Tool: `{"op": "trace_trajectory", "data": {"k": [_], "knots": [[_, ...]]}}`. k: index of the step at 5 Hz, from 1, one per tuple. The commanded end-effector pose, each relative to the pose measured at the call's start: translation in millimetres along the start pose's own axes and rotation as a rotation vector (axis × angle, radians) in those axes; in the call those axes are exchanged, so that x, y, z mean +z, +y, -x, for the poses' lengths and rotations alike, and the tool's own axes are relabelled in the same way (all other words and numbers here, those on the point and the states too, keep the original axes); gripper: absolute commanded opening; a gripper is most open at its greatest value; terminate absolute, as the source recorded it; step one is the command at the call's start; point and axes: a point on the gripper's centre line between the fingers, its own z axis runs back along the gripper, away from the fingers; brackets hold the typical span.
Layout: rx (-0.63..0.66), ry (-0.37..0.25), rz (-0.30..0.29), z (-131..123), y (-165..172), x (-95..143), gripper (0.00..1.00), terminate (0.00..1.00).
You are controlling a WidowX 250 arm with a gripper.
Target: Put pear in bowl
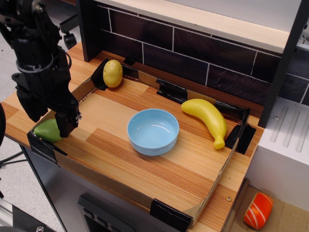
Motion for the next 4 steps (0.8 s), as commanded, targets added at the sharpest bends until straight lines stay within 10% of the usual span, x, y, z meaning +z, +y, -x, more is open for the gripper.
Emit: {"op": "trace_trajectory", "data": {"k": [1,3,4], "knots": [[-0.029,-0.030,-0.016,-7,7,-7,1.00,0.00],[-0.041,0.015,0.009,-9,9,-19,1.00,0.00],[-0.011,0.025,0.014,-11,11,-26,0.00,0.00]]}}
